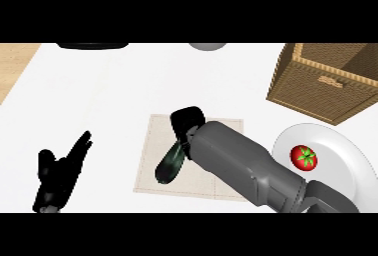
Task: Pick the eggplant from the placemat and place it in the basket
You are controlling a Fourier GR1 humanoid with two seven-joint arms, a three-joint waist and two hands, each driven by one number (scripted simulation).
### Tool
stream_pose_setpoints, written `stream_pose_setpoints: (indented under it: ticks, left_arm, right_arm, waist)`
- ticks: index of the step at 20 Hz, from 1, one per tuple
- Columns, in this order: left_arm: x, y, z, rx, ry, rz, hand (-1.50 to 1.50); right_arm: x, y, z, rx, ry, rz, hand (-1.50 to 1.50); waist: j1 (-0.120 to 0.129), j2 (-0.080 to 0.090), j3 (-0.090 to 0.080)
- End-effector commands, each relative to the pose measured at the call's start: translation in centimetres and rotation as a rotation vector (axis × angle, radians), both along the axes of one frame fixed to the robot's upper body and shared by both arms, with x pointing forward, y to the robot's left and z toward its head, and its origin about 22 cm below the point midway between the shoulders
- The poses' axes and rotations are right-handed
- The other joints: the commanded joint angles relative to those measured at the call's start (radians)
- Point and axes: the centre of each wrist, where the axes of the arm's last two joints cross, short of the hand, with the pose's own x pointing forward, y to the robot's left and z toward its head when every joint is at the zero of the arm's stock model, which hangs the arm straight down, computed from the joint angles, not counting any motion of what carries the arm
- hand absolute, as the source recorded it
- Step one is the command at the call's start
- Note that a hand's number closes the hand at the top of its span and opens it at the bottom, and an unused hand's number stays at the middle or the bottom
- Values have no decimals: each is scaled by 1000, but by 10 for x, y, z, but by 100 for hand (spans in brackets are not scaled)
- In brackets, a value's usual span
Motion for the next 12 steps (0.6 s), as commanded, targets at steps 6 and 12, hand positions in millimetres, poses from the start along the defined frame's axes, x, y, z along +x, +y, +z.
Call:
stream_pose_setpoints:
  ticks: [6,12]
  left_arm:
    - [-17,0,-21,-27,132,26,0]
    - [-17,-5,-23,-28,142,47,0]
  right_arm:
    - [32,-9,21,35,-358,-564,150]
    - [35,6,60,352,-614,-764,150]
  waist:
    - [-5,7,-16]
    - [-14,6,-15]
